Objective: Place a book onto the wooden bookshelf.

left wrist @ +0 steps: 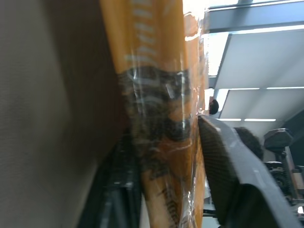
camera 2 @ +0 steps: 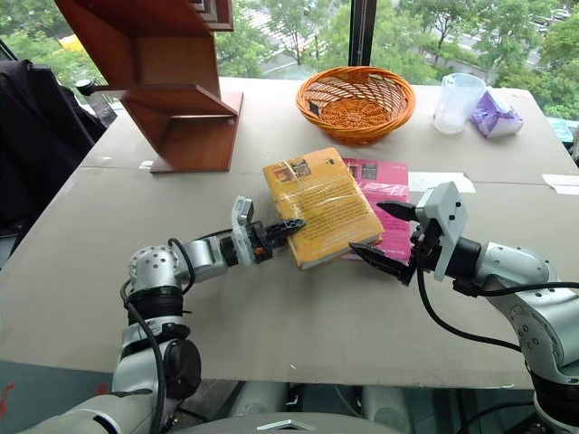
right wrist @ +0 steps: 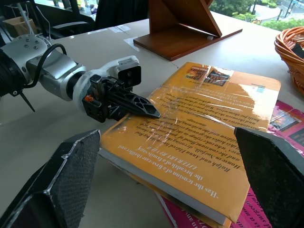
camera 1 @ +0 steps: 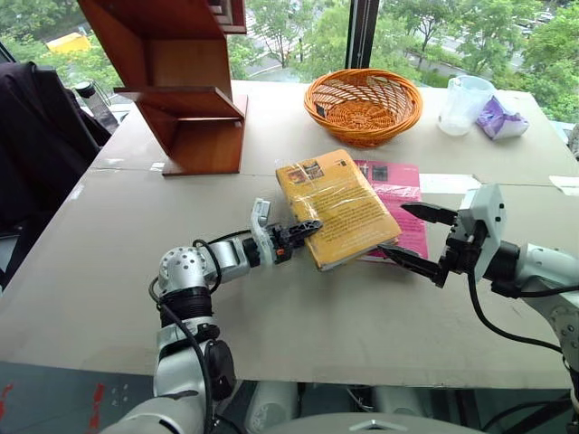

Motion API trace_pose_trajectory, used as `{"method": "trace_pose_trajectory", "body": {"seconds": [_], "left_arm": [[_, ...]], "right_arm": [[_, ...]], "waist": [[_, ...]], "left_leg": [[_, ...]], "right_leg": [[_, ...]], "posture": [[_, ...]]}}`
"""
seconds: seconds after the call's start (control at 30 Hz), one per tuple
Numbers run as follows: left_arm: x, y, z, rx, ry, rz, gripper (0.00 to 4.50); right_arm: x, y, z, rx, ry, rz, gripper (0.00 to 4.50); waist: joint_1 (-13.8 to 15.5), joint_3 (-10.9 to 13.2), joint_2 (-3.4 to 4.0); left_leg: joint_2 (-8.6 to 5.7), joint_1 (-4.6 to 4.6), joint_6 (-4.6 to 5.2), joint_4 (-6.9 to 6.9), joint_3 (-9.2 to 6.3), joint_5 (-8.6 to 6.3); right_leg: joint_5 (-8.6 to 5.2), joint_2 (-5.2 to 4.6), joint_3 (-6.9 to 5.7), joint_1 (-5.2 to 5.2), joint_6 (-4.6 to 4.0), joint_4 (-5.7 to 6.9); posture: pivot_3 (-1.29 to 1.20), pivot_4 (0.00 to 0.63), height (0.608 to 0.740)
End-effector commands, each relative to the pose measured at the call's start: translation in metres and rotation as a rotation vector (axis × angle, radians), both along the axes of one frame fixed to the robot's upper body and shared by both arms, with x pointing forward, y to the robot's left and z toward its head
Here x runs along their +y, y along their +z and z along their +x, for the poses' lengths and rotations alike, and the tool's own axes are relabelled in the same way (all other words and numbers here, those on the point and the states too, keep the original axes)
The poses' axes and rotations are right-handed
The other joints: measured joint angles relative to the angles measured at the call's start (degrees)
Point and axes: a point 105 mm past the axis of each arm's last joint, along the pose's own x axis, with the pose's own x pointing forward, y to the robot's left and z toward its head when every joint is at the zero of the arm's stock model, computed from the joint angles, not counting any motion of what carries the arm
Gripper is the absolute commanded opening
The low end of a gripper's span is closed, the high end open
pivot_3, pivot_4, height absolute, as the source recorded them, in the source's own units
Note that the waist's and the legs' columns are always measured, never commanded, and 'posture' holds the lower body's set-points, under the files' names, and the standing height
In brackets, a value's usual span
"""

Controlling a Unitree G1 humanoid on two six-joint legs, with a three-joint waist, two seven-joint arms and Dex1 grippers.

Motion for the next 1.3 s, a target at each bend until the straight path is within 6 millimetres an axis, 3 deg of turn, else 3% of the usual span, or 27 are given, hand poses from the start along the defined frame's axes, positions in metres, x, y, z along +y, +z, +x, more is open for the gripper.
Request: {"method": "trace_pose_trajectory", "body": {"seconds": [0.03, 0.27, 0.33, 0.43, 0.53, 0.67, 0.77, 0.87, 0.9, 1.03, 1.07, 1.13, 1.3], "left_arm": [[-0.004, 0.007, 0.0, -0.1, 0.013, 0.058, 0.01], [-0.005, 0.09, -0.017, -0.849, 0.029, 0.373, 0.0], [-0.004, 0.123, -0.025, -1.171, 0.078, 0.508, 0.0], [0.003, 0.149, -0.029, -1.511, 0.162, 0.799, 0.0], [0.018, 0.167, -0.021, -1.727, 0.247, 1.147, 0.0], [0.037, 0.215, -0.018, -2.064, 0.311, 1.65, 0.0], [0.054, 0.246, -0.02, -2.2, 0.358, 1.972, 0.0], [0.067, 0.264, -0.022, -2.253, 0.369, 2.147, 0.0], [0.071, 0.267, -0.022, 2.238, -0.364, -2.157, 0.0], [0.101, 0.257, -0.008, 2.11, -0.239, -2.313, 0.0], [0.116, 0.253, -0.002, -2.02, 0.191, 2.366, 0.0], [0.139, 0.247, 0.005, -1.88, 0.116, 2.439, 0.0], [0.169, 0.241, 0.025, -1.67, -0.005, 2.505, 0.0]], "right_arm": [[-0.001, 0.014, 0.0, -0.062, 0.0, 0.024, 4.5], [-0.018, 0.033, 0.002, -0.095, -0.036, 0.145, 4.5], [-0.027, 0.046, 0.001, -0.085, -0.011, 0.185, 4.5], [-0.04, 0.066, -0.004, -0.107, 0.05, 0.236, 4.5], [-0.048, 0.075, -0.006, -0.143, 0.095, 0.228, 4.5], [-0.046, 0.09, 0.002, -0.196, 0.144, 0.3, 4.5], [-0.038, 0.093, 0.005, -0.199, 0.183, 0.324, 4.5], [-0.032, 0.092, 0.008, -0.2, 0.194, 0.33, 4.5], [-0.031, 0.091, 0.009, -0.199, 0.196, 0.33, 4.5], [-0.028, 0.091, 0.01, -0.206, 0.204, 0.334, 4.5], [-0.028, 0.092, 0.009, -0.209, 0.205, 0.343, 4.5], [-0.026, 0.093, 0.007, -0.215, 0.204, 0.354, 4.5], [-0.021, 0.092, 0.006, -0.212, 0.201, 0.381, 4.5]], "waist": [[-0.03, 0.03, -0.05], [-0.68, 0.25, -0.35], [-0.64, 0.31, -0.26], [-0.53, 0.41, -0.16], [-0.33, 0.43, -0.17], [-0.49, 0.75, -0.32], [-0.63, 0.78, -0.31], [-0.59, 0.78, -0.3], [-0.58, 0.79, -0.29], [-0.53, 0.81, -0.28], [-0.58, 0.81, -0.28], [-0.72, 0.82, -0.27], [-0.43, 0.88, -0.27]], "left_leg": [[0.0, 0.0, 0.0, 0.01, -0.01, 0.0], [0.08, -0.46, -0.02, -0.01, -0.07, 0.01], [0.09, -0.54, -0.02, -0.01, 0.0, 0.01], [0.09, -0.74, -0.01, -0.01, 0.0, 0.01], [0.05, -0.76, 0.0, -0.02, 0.0, -0.01], [0.07, -0.82, 0.02, 0.01, -0.03, -0.01], [0.11, -0.81, 0.01, -0.01, 0.06, -0.01], [0.14, -0.83, 0.01, -0.07, 0.13, -0.01], [0.15, -0.84, 0.01, -0.08, 0.14, -0.01], [0.15, -0.92, 0.01, -0.05, 0.32, -0.01], [0.14, -0.92, 0.01, -0.04, 0.34, -0.01], [0.14, -0.88, 0.01, -0.04, 0.39, -0.01], [0.19, -0.9, 0.01, -0.01, 0.4, 0.0]], "right_leg": [[-0.01, 0.0, 0.0, 0.0, 0.01, 0.0], [0.03, 0.04, 0.21, -0.39, -0.07, -0.01], [0.03, 0.06, 0.28, -0.5, -0.07, -0.04], [0.04, 0.05, 0.24, -0.62, -0.09, -0.18], [0.03, 0.06, 0.2, -0.62, -0.08, -0.24], [0.03, 0.14, 0.09, -0.67, -0.06, -0.23], [0.04, 0.21, 0.05, -0.76, -0.04, -0.18], [0.03, 0.21, 0.05, -0.78, -0.01, -0.22], [0.03, 0.19, 0.04, -0.79, -0.01, -0.22], [0.0, 0.12, -0.02, -0.8, 0.05, -0.24], [0.0, 0.12, -0.01, -0.8, 0.05, -0.23], [0.0, 0.13, -0.01, -0.8, 0.06, -0.18], [-0.01, 0.2, -0.11, -0.87, 0.06, -0.01]], "posture": [[0.0, 0.15, 0.74], [0.0, 0.15, 0.74], [0.0, 0.15, 0.74], [0.0, 0.15, 0.74], [0.0, 0.15, 0.74], [0.0, 0.15, 0.74], [0.0, 0.15, 0.74], [0.0, 0.15, 0.74], [0.0, 0.15, 0.74], [0.0, 0.15, 0.74], [0.0, 0.15, 0.74], [0.0, 0.15, 0.74], [0.0, 0.15, 0.74]]}}
